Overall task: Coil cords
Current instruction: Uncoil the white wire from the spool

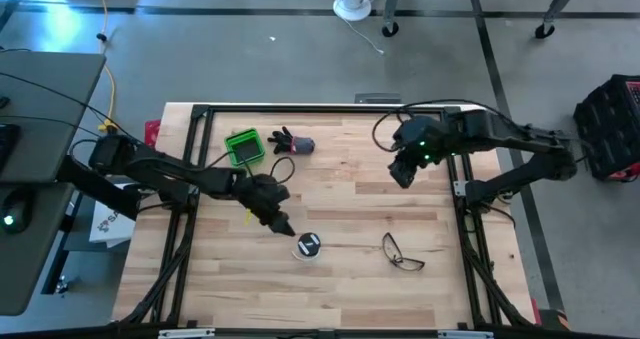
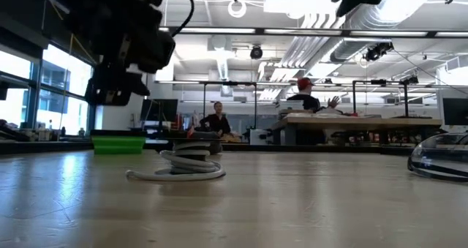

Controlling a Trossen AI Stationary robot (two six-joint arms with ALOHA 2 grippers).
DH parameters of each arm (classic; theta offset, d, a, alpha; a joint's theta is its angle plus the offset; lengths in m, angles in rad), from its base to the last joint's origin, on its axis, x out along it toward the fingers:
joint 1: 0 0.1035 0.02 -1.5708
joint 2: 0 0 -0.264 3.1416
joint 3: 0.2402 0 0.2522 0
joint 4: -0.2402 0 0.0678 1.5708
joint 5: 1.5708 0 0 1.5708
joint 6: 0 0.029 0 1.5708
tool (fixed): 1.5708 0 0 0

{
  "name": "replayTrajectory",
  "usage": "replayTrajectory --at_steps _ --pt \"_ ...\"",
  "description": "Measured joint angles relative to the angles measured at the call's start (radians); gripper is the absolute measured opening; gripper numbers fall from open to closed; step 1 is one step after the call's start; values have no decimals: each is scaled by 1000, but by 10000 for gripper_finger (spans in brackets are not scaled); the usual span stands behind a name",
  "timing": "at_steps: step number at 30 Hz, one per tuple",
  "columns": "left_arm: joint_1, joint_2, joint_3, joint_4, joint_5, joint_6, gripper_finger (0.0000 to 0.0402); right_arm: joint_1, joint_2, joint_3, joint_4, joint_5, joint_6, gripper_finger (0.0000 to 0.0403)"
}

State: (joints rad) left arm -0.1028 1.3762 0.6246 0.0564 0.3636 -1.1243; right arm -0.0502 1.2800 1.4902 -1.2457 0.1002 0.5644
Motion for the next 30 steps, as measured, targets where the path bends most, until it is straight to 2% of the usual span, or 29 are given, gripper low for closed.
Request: replayTrajectory --at_steps 4,13,20,26,30 --pt "-14 73 -64 136 -18 -119 223 -6 49 0 37 0 7 209" --pt "-38 256 -86 453 4 -265 223 -16 91 0 92 0 -1 213" --pt "-63 357 -66 487 -55 -330 223 -14 88 0 128 0 42 213" --pt "-64 377 -11 526 -71 -306 222 -15 88 0 147 10 40 213" --pt "-65 379 -1 480 -112 -306 205 -15 88 0 159 21 39 213"
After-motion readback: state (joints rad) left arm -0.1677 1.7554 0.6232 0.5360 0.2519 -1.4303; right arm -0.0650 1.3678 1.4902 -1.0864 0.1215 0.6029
